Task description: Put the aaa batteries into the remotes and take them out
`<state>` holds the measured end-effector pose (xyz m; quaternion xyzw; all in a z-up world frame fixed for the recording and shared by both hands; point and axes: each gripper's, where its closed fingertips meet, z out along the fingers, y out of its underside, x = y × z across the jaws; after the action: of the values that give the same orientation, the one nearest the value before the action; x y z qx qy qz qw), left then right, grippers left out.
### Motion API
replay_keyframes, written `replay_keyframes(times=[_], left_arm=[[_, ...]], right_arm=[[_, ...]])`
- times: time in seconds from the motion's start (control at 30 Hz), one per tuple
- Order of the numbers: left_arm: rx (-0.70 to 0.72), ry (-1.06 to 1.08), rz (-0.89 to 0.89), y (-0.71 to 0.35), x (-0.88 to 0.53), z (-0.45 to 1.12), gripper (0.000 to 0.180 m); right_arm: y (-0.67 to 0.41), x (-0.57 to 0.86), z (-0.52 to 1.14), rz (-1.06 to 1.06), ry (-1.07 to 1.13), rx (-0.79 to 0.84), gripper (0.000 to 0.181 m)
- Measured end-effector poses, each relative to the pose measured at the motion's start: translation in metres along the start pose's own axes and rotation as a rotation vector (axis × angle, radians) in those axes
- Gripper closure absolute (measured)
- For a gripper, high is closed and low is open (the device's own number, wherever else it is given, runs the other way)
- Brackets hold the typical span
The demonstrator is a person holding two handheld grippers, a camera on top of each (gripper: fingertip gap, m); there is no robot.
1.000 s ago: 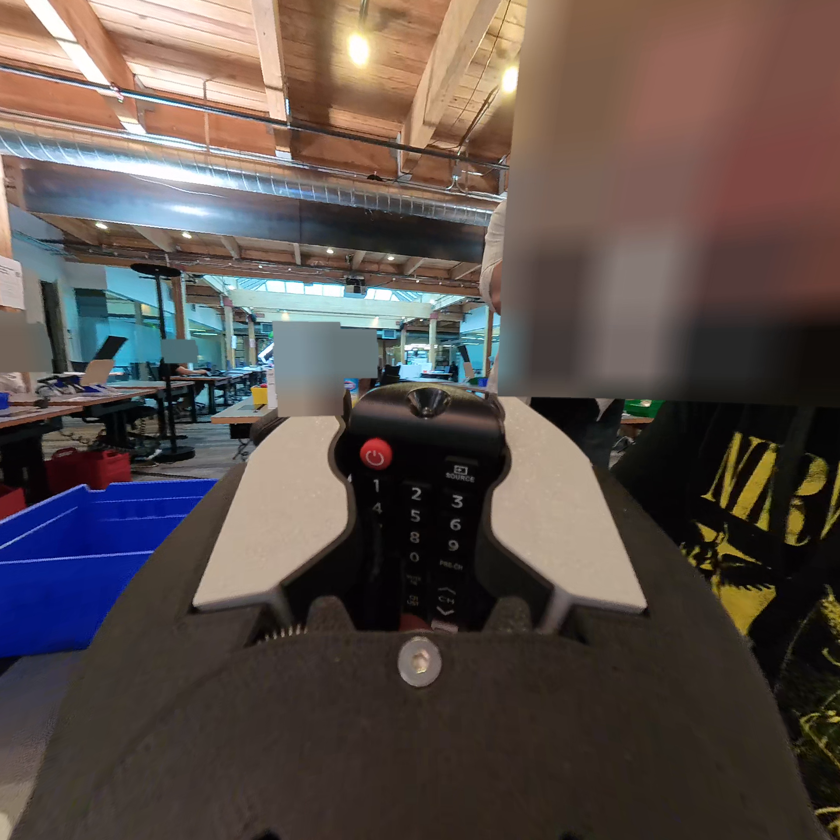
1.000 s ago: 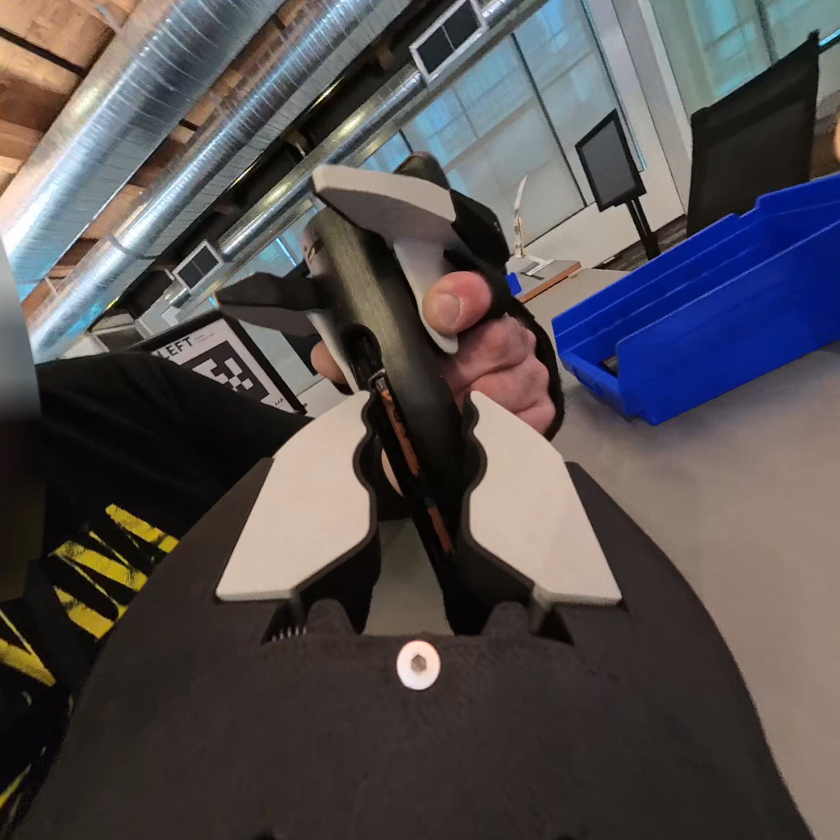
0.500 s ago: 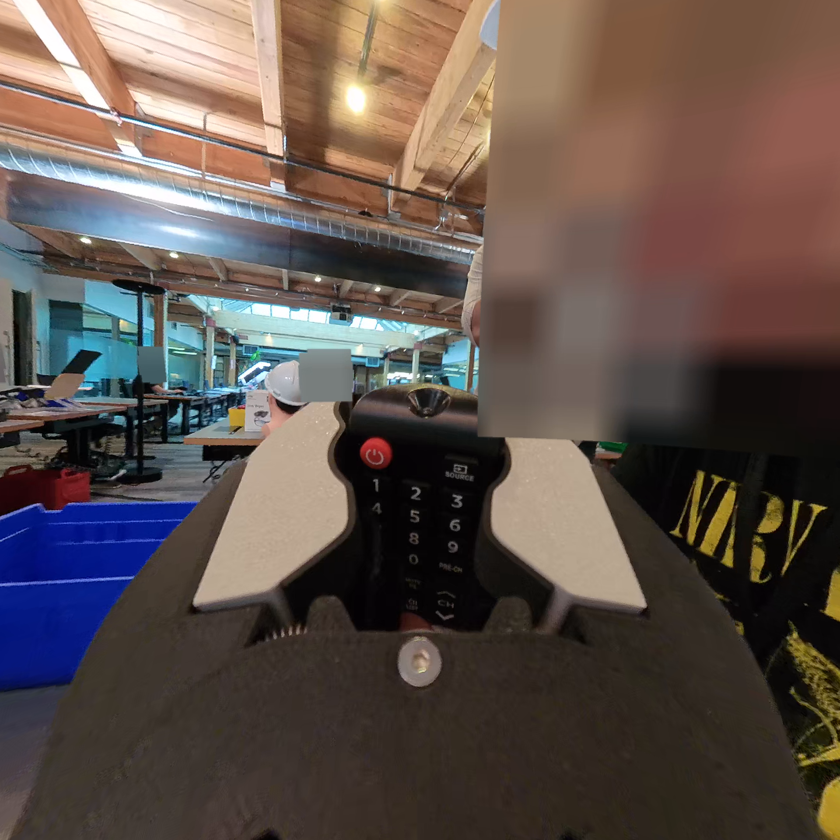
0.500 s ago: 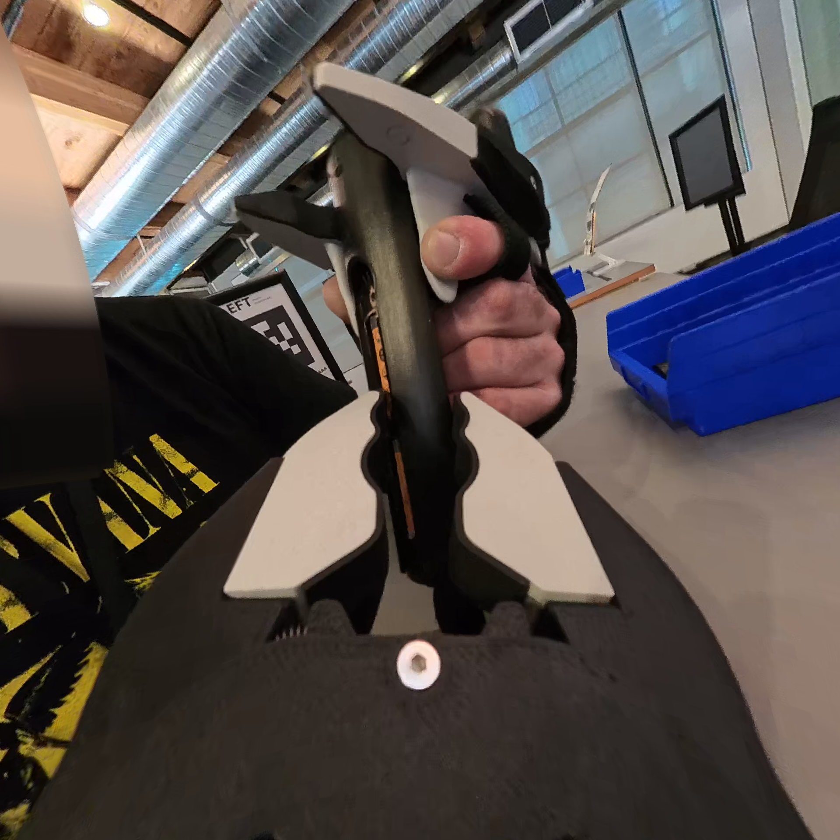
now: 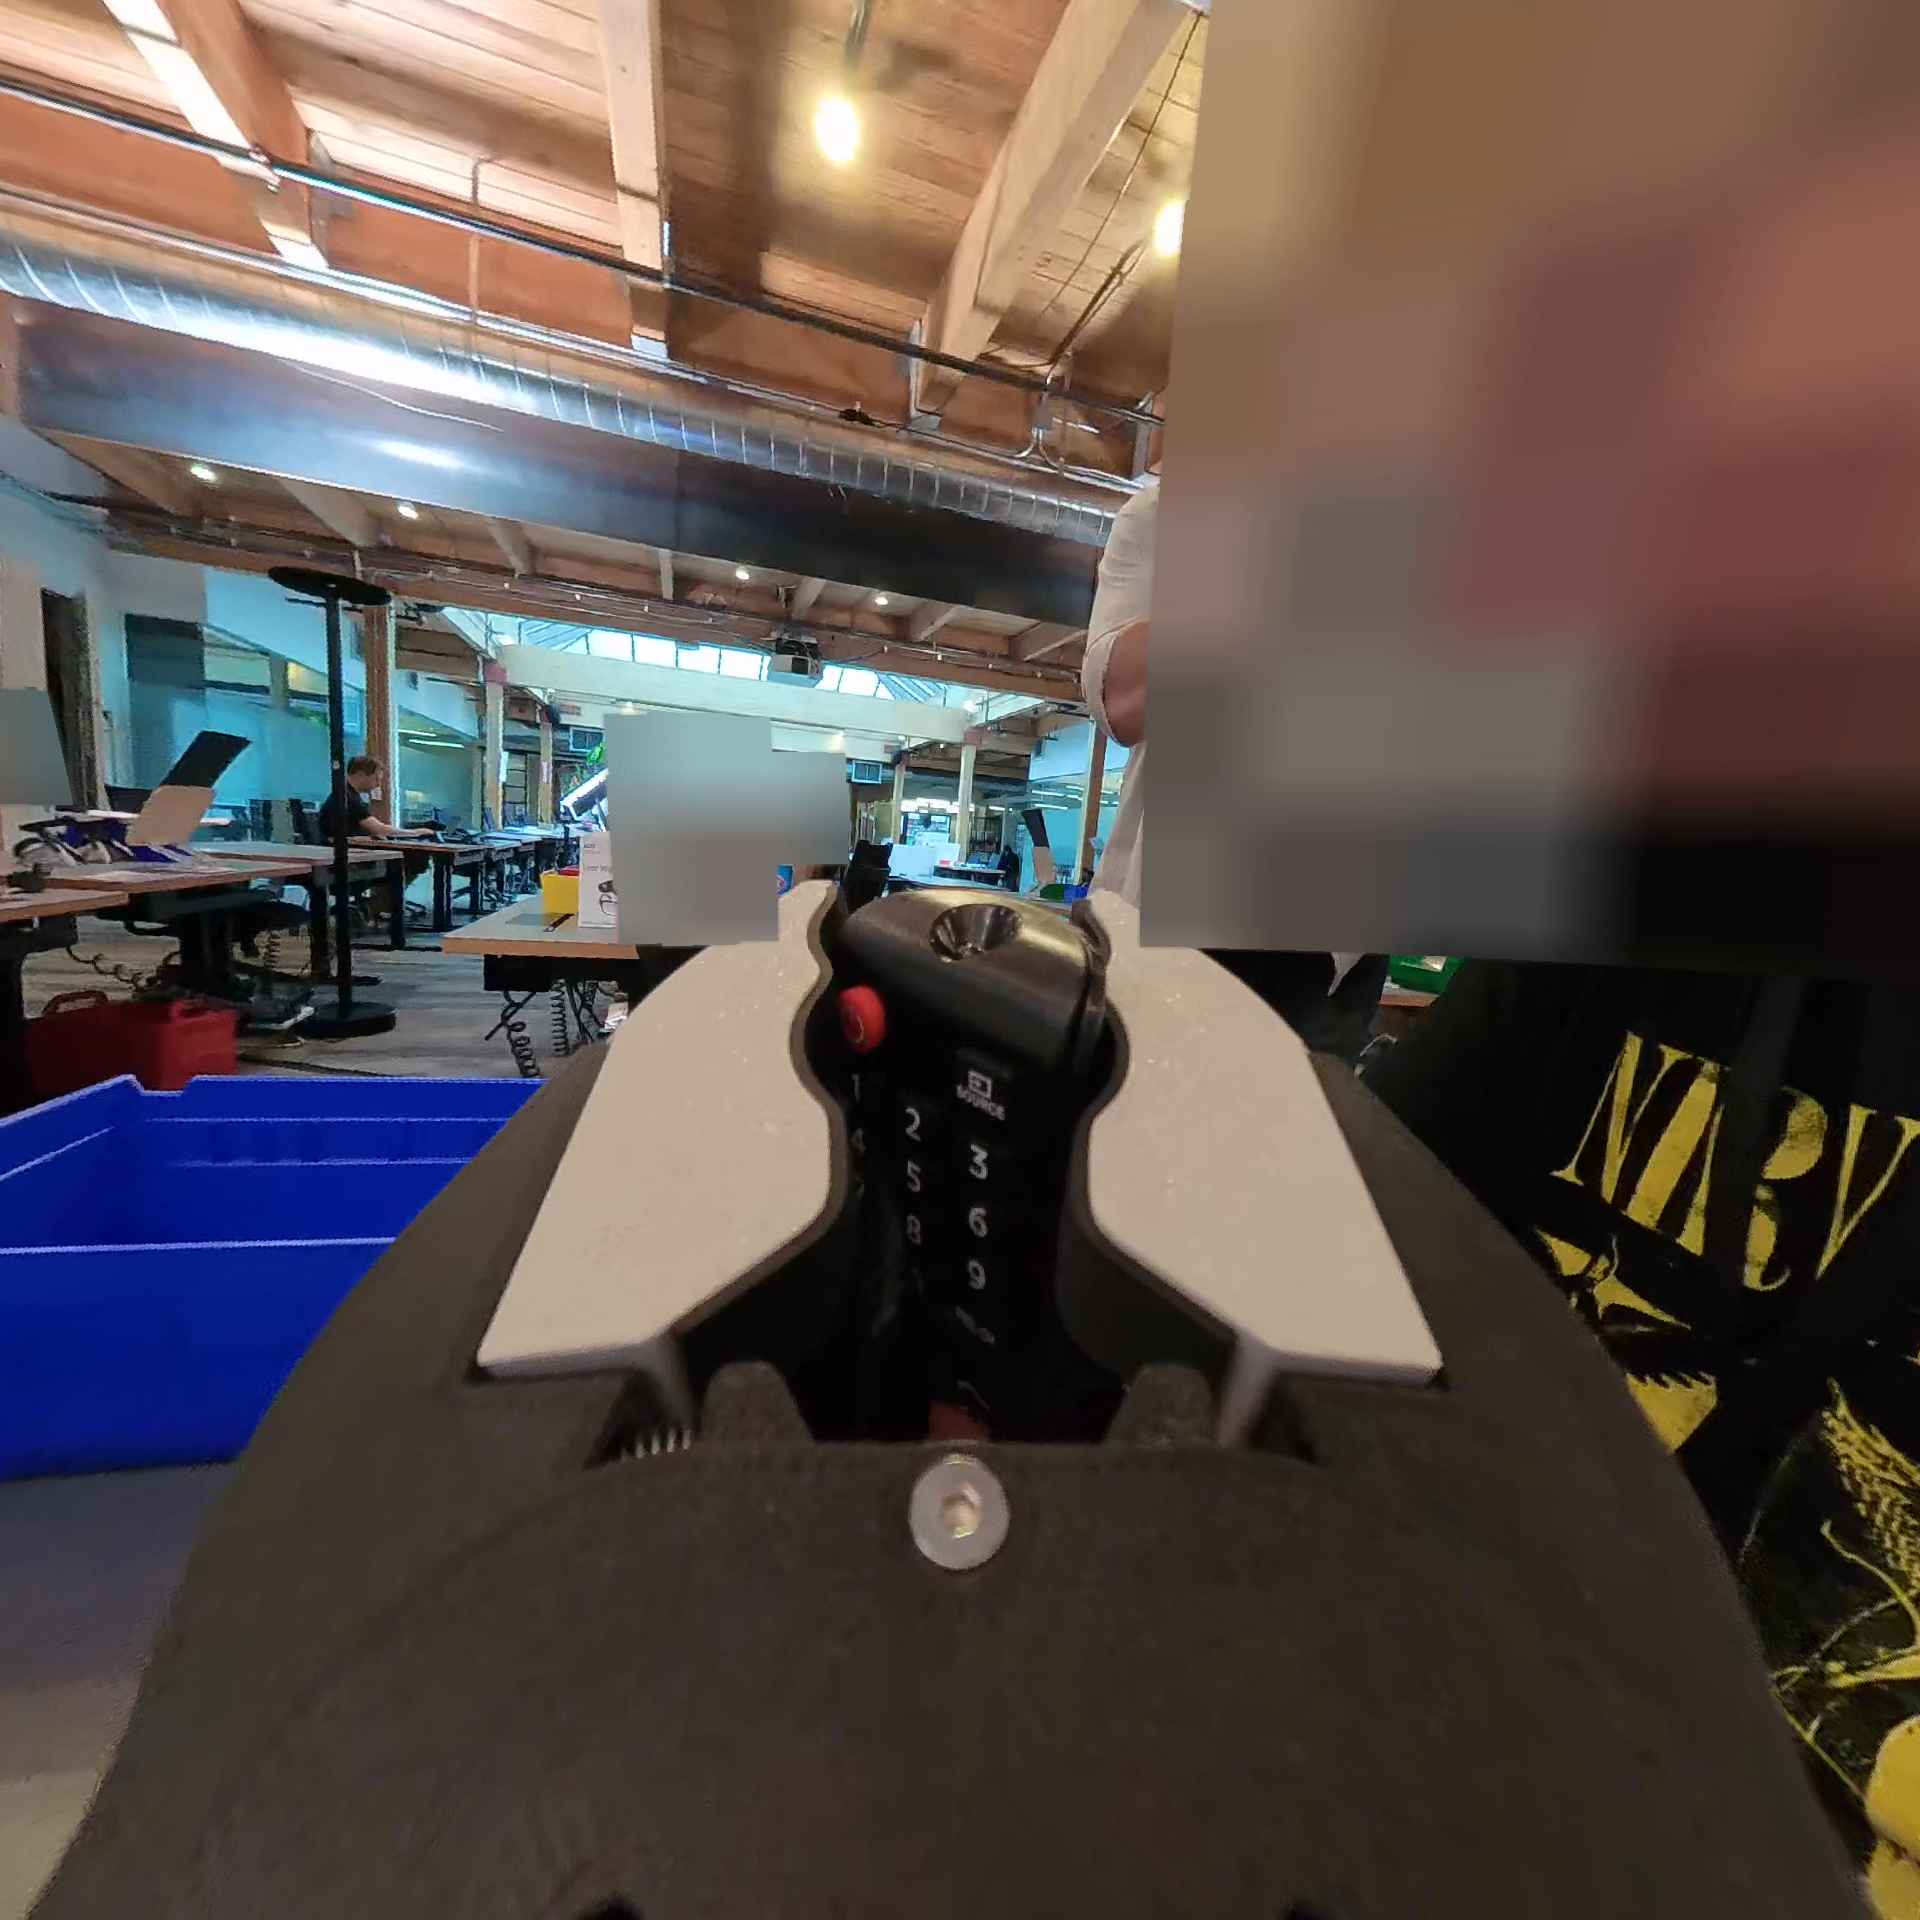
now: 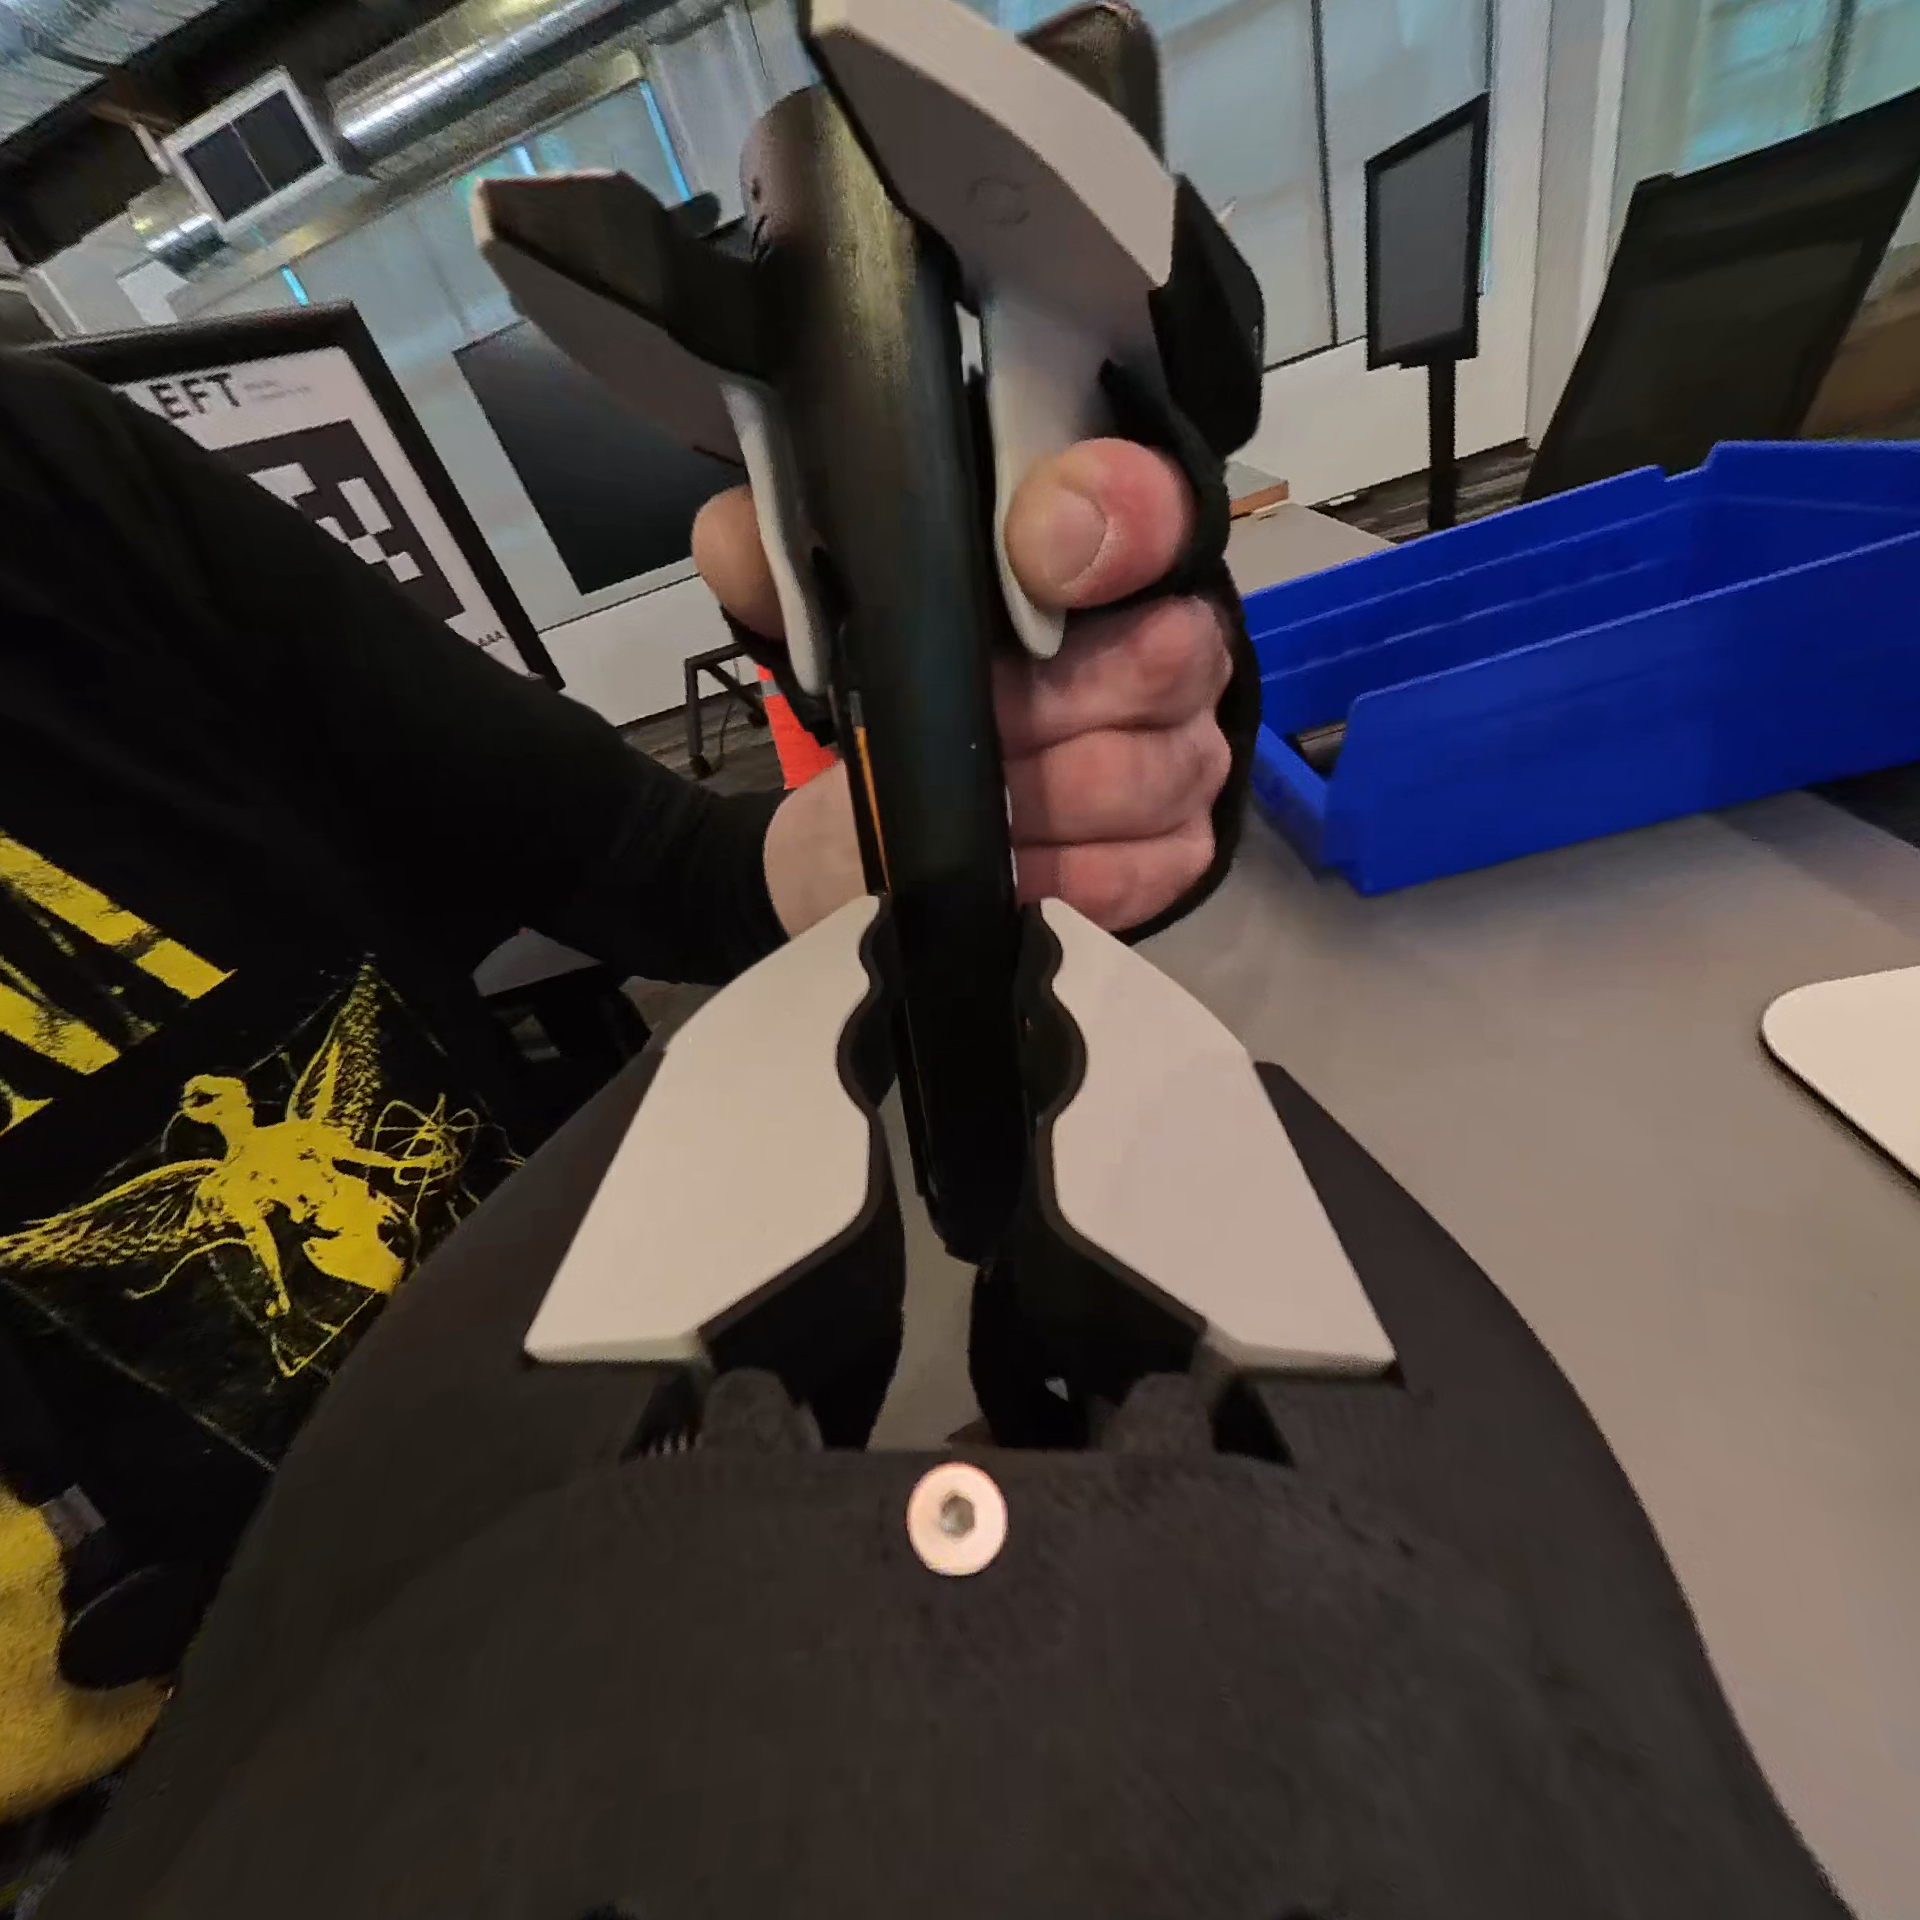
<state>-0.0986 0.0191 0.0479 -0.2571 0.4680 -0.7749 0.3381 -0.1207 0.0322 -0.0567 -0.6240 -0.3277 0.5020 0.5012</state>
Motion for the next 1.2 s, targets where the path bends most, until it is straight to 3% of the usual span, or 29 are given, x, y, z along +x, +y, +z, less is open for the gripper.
replay_keyframes(times=[0.17,0.33,0.43,0.57,0.83,1.03,1.2], left_arm=[[-0.123,0.090,0.022,0.007,0.010,-0.007,0.129],[-0.295,0.251,0.075,0.033,0.034,-0.007,0.119],[-0.410,0.313,0.102,0.056,0.044,-0.002,0.122],[-0.349,0.306,0.118,0.059,0.049,0.001,0.125],[-0.194,0.191,0.114,0.038,0.039,-0.001,0.126],[-0.190,0.200,0.127,0.041,0.042,0.002,0.126],[-0.261,0.215,0.128,0.060,0.046,0.007,0.129]], right_arm=[[-0.001,-0.013,0.000,0.044,-0.188,0.060,0.160],[0.010,-0.031,-0.001,0.089,-0.425,-0.002,0.160],[0.019,-0.040,-0.008,0.076,-0.555,-0.049,0.160],[0.024,-0.043,-0.011,0.107,-0.602,-0.151,0.159],[0.006,-0.034,-0.008,0.104,-0.505,0.014,0.155],[0.008,-0.037,-0.010,0.004,-0.477,0.012,0.158],[0.028,-0.028,0.000,-0.078,-0.414,-0.158,0.158]])
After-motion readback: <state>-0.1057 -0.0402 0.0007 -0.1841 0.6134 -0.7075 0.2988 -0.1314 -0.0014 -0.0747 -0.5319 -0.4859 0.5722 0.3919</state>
